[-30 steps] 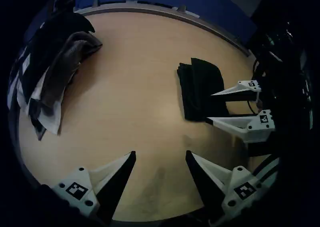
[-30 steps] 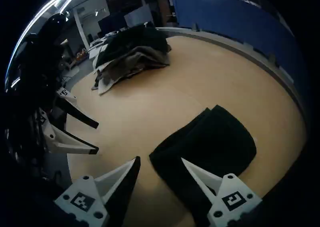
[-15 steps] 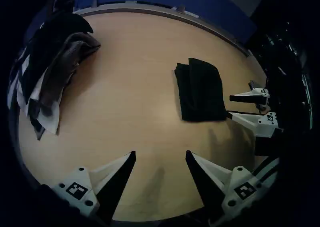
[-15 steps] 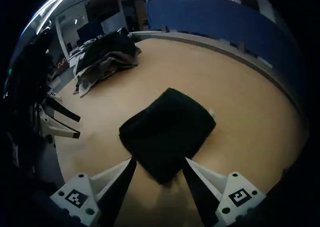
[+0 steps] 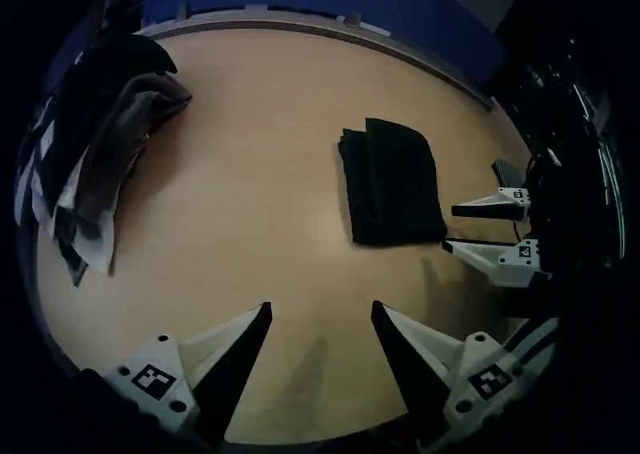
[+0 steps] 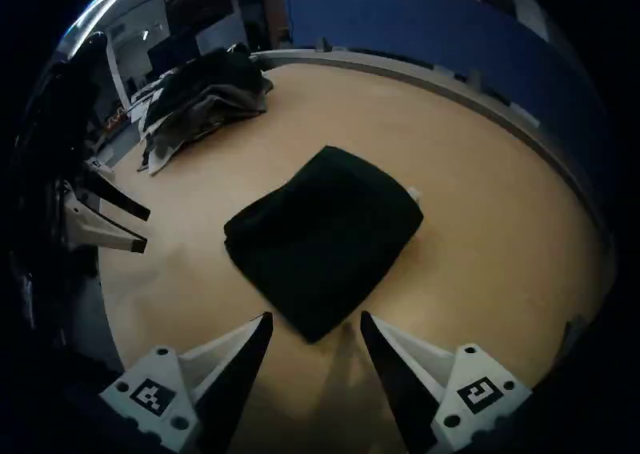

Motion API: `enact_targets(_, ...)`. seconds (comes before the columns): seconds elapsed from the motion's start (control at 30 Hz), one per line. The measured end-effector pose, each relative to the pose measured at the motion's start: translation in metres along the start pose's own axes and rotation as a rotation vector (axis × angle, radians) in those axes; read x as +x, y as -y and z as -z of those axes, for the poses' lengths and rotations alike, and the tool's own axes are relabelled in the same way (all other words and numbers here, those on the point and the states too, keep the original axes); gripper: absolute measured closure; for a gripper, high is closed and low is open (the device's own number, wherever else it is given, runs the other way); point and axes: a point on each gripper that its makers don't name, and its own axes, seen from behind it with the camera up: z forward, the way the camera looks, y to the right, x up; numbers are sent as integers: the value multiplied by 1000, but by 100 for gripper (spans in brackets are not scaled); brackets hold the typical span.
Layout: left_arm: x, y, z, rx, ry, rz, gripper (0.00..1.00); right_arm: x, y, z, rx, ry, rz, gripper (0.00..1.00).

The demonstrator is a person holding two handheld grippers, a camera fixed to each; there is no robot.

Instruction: Fold towel

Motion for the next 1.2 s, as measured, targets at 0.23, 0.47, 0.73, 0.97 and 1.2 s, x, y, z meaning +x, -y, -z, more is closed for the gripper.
enact_targets(0.23,-5,3,-1,3,1,8,8,-10,-1,-7,-17,20,-15,34)
enact_targets(0.47,-6,5,0,2,0,8,8,-10,1,-10,-11,23,-59,64)
enact_targets(0.73,-4,6,1,3,-1,5,8,-8,0,-9,-12,19,-82,92)
enact_targets(0.97,-4,6,1,1,0,1,8,1,-2,-1,-19,-9,-73,96)
enact_targets(1.2,1,3,3,-2,-2,-10,8,23,-7,11,-28,-63,-66,96)
